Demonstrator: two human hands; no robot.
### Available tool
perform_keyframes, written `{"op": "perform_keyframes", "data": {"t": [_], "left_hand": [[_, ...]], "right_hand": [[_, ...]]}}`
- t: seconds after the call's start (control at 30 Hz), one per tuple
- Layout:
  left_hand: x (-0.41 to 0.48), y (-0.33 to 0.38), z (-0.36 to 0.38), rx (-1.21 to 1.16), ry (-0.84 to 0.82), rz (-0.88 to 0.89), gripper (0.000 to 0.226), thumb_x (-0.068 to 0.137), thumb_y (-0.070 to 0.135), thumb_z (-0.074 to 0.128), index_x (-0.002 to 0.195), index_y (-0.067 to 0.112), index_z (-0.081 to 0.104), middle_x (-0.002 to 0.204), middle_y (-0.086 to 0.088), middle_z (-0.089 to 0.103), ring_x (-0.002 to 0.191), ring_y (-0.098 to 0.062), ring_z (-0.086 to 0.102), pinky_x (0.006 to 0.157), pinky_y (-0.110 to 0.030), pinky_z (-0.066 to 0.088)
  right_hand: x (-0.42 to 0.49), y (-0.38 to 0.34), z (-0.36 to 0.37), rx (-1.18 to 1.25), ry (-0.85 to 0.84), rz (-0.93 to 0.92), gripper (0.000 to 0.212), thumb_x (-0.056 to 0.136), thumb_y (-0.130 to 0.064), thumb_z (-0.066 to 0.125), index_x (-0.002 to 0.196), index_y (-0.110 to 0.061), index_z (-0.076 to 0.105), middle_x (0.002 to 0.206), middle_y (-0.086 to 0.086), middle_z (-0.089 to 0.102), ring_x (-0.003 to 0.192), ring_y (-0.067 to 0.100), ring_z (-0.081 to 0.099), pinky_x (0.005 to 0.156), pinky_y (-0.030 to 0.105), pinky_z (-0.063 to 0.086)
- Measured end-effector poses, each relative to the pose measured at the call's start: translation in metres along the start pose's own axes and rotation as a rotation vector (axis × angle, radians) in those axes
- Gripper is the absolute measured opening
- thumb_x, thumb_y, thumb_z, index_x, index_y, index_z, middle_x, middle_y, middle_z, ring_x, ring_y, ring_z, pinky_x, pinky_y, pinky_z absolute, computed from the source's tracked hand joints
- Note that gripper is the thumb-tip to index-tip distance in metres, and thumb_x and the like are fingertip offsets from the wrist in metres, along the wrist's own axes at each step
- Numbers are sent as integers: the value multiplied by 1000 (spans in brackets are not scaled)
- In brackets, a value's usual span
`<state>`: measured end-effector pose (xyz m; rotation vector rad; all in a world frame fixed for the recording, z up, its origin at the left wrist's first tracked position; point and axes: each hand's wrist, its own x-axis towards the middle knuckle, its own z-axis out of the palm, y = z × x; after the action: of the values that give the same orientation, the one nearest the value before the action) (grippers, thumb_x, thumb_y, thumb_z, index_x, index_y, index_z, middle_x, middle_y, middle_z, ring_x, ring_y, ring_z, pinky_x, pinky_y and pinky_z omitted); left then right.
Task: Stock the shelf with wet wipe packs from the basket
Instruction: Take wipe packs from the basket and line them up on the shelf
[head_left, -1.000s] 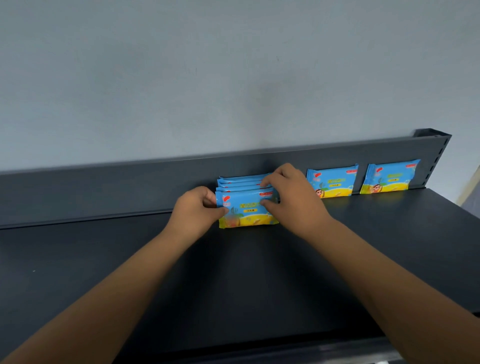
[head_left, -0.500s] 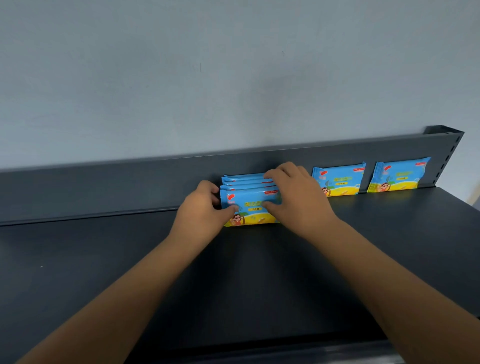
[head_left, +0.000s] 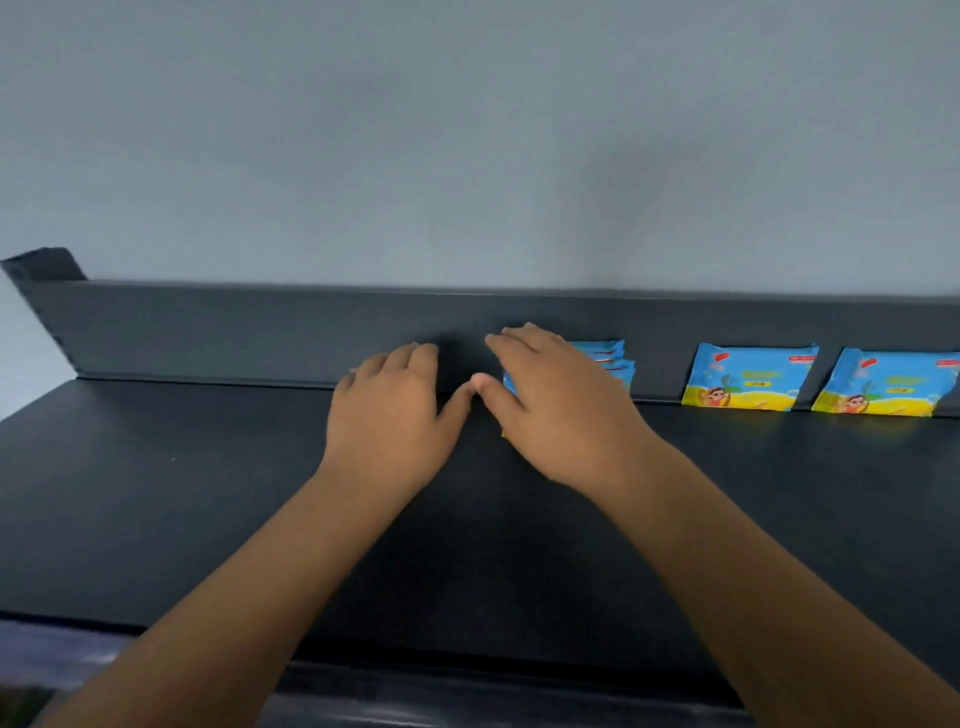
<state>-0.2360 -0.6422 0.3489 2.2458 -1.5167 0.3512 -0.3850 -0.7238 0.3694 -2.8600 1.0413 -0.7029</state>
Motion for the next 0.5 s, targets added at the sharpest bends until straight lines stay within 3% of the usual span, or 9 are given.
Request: {"op": "perform_keyframes", "data": {"t": [0.33, 0.5], "left_hand": [[-82, -134, -63, 144, 67, -340, 80, 86, 62, 19, 137, 12, 56, 140, -11, 63, 125, -38, 59, 102, -56, 48], [-148, -217, -102, 251, 93, -498, 71, 94, 59, 30, 140, 11, 55, 140, -13, 63, 128, -39, 57, 106, -57, 46]], "right_hand": [[26, -177, 41, 135, -104, -328, 58, 107, -50, 30, 155, -18, 35, 158, 1, 41, 152, 21, 27, 120, 37, 27], [20, -279, 72, 242, -153, -457, 55, 107, -47, 33, 153, -16, 37, 156, 2, 43, 150, 22, 29, 117, 37, 29]]}}
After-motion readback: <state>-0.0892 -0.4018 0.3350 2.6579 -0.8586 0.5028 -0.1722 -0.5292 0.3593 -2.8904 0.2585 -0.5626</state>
